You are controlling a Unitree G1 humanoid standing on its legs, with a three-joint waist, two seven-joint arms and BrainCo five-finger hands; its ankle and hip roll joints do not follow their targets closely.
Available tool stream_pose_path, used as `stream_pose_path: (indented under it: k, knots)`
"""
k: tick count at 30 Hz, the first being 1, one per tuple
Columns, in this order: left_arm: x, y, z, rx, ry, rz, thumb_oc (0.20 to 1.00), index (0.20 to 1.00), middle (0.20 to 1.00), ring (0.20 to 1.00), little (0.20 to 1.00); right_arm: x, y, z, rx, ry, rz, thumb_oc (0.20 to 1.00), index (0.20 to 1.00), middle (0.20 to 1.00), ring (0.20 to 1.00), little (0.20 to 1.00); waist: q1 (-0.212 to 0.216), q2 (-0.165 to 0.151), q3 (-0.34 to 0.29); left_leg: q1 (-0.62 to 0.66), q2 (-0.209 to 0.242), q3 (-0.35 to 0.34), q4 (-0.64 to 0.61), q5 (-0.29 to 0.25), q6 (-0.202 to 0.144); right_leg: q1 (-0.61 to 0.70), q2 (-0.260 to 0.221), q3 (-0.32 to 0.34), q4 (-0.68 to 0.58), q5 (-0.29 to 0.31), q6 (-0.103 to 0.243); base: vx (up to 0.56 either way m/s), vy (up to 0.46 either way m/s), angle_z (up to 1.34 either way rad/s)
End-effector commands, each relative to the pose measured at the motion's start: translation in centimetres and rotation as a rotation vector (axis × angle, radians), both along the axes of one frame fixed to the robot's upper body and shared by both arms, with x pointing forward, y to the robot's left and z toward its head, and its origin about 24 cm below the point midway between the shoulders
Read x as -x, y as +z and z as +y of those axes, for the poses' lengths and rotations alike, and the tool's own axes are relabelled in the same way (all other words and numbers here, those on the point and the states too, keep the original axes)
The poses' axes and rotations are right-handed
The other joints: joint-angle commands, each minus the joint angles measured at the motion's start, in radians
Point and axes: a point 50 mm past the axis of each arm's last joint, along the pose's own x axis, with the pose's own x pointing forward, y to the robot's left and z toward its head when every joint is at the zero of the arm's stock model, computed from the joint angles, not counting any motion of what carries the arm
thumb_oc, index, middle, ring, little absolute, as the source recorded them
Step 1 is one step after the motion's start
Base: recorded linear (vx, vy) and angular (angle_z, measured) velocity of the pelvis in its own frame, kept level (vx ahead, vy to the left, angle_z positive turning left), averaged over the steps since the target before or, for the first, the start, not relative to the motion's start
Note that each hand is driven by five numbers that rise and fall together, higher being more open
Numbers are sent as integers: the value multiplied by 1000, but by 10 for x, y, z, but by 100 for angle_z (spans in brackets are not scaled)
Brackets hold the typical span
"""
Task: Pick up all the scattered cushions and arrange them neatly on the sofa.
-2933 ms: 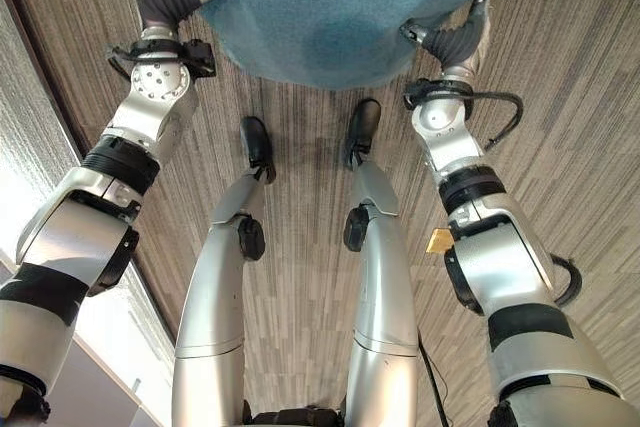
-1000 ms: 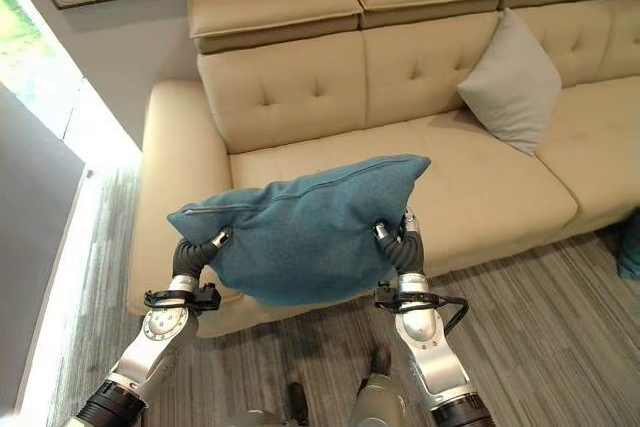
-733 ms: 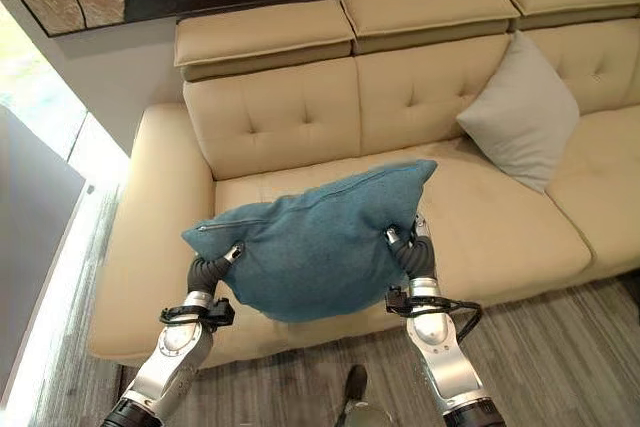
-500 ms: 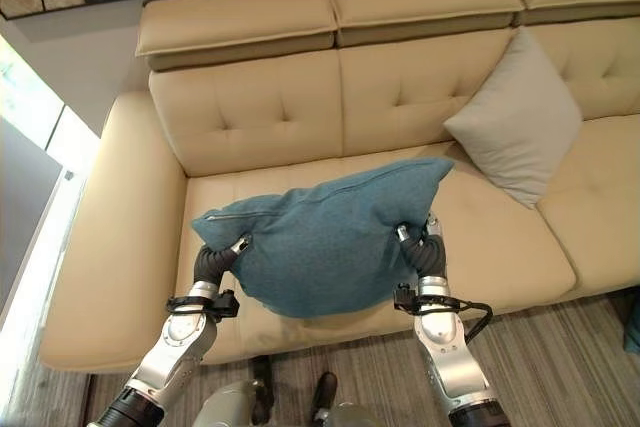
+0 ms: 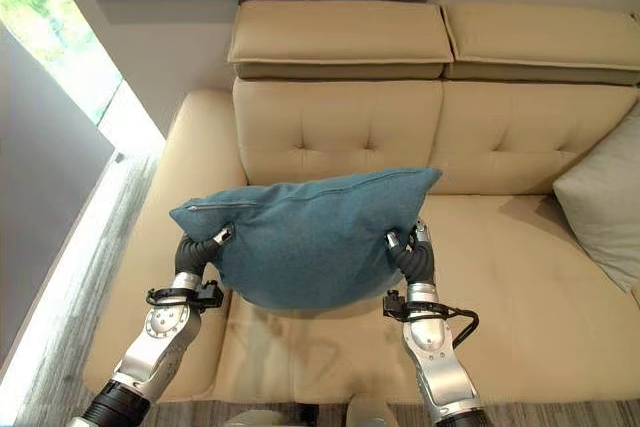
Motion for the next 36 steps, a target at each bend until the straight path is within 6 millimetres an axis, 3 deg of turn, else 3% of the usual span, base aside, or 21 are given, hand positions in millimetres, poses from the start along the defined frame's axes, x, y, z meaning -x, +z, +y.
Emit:
stream_pose_path:
  k: [1, 6, 9, 11, 13, 19, 21, 31, 36]
  knots:
    - [-12, 54, -29, 10, -134, -284, 200, 200, 200, 200, 200, -9, 45, 17, 20, 106, -241, 200, 200, 200, 200, 200, -7, -52, -86, -48, 101, 68, 20, -64, -108, -15, -44, -34, 92, -98, 81, 295, -228, 34]
    - [-32, 65, -42, 4, -114, -313, 200, 200, 200, 200, 200, -24, 55, 15, 93, 72, -281, 200, 200, 200, 200, 200, -20, -48, -99, -15, 118, 64, -7, -64, -129, 41, -27, -60, 21, -99, 69, 161, -120, 15]
    - [-60, 88, -55, -19, -113, -369, 200, 200, 200, 200, 200, -49, 76, 23, 130, 70, -345, 200, 200, 200, 200, 200, -32, -40, -100, -33, 127, 70, -7, -65, -138, 27, -25, -61, 6, -98, 72, 52, -39, -1]
    - [-67, 95, -59, -38, -118, -386, 200, 200, 200, 200, 200, -55, 82, 27, 133, 76, -362, 200, 200, 200, 200, 200, -35, -37, -92, -40, 127, 71, -7, -62, -139, 20, -25, -60, 6, -94, 72, -24, -10, -3]
    - [-83, 110, -67, -79, -126, -416, 200, 200, 200, 200, 200, -69, 95, 35, 150, 93, -392, 200, 200, 200, 200, 200, -39, -29, -72, -69, 127, 72, -7, -51, -141, -12, -22, -54, 6, -85, 75, -88, -3, -2]
    - [-107, 139, -80, -145, -136, -469, 200, 200, 200, 200, 200, -93, 124, 47, 162, 105, -452, 200, 200, 200, 200, 200, -47, -11, -32, -155, 124, 71, -7, -22, -144, -100, -21, -46, 6, -62, 75, -119, 14, -5]
    - [-118, 157, -86, -186, -135, -503, 200, 200, 200, 200, 200, -105, 143, 49, 173, 96, -486, 200, 200, 200, 200, 200, -53, -3, -13, -220, 121, 68, -7, 1, -147, -168, -22, -41, 10, -41, 73, -189, 25, 1]
    - [-153, 219, -65, -327, -29, -572, 200, 200, 200, 200, 200, -139, 196, 55, 231, 66, -531, 200, 200, 200, 200, 200, -54, 11, 26, -390, 122, 81, -7, 65, -166, -350, -35, -22, 45, 0, 71, -89, 23, -3]
    - [-159, 230, -57, -397, -1, -580, 200, 200, 200, 200, 200, -146, 205, 57, 256, 65, -531, 200, 200, 200, 200, 200, -56, 11, 41, -431, 124, 86, -7, 78, -175, -393, -37, -20, 43, 14, 75, -20, 4, -4]
